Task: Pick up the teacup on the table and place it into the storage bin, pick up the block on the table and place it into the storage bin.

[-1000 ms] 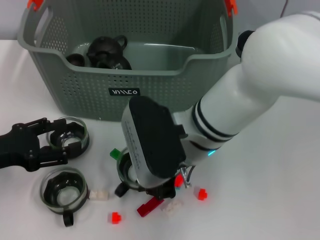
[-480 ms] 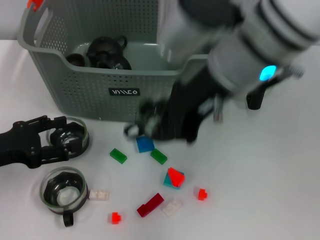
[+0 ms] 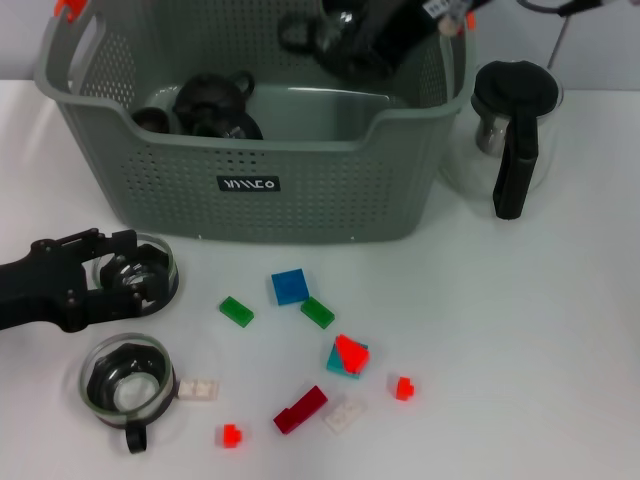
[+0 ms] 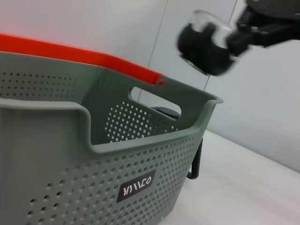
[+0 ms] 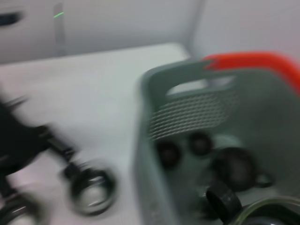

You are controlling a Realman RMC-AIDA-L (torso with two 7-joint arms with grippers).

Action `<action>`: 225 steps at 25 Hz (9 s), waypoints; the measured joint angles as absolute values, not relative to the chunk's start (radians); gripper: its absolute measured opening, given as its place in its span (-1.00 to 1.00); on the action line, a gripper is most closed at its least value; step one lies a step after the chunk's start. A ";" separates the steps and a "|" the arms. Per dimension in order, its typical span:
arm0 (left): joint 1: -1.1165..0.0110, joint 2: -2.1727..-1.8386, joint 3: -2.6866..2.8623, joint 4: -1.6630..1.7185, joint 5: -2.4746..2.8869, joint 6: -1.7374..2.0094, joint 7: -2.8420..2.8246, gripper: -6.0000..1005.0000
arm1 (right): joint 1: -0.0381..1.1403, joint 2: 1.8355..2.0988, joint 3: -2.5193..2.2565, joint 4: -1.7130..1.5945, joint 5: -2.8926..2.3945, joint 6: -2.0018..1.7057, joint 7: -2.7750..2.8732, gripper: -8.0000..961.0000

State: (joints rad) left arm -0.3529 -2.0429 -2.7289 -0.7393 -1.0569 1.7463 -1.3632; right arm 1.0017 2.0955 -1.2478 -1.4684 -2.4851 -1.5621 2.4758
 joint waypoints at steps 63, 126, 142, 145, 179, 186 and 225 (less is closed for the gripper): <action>-0.357 -2.045 -2.726 -0.707 -1.057 1.706 -1.360 0.74 | 1.295 2.097 -1.270 -0.447 -2.579 -0.809 2.524 -0.75; -0.367 -2.040 -2.713 -0.713 -1.053 1.700 -1.365 0.73 | 0.971 2.107 -1.763 -0.990 -2.354 -1.400 2.461 0.36; -0.385 -2.025 -2.689 -0.806 -1.023 1.755 -1.418 0.72 | 0.572 2.095 -1.346 -1.057 -1.988 -1.463 1.821 0.36; -0.400 -2.023 -2.687 -0.806 -1.022 1.750 -1.420 0.72 | 0.524 2.088 -1.195 -0.924 -1.886 -1.534 1.544 0.35; -0.659 -2.169 -1.867 -1.363 -0.217 1.659 -2.389 0.64 | 0.519 2.083 -0.931 -0.623 -1.837 -1.593 1.203 0.35; -0.669 -2.170 -1.828 -1.264 -0.177 1.584 -2.420 0.59 | 0.520 2.084 -0.931 -0.623 -1.838 -1.595 1.203 0.35; -0.673 -2.167 -1.864 -1.326 -0.225 1.747 -2.408 -0.91 | 0.518 2.082 -0.931 -0.621 -1.836 -1.616 1.203 0.35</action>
State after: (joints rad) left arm -0.6729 -2.1674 -1.8642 -1.3264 -0.2252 1.7470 -2.4085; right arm 0.5185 2.0815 -0.9311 -0.6212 -1.8359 -1.6164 1.2027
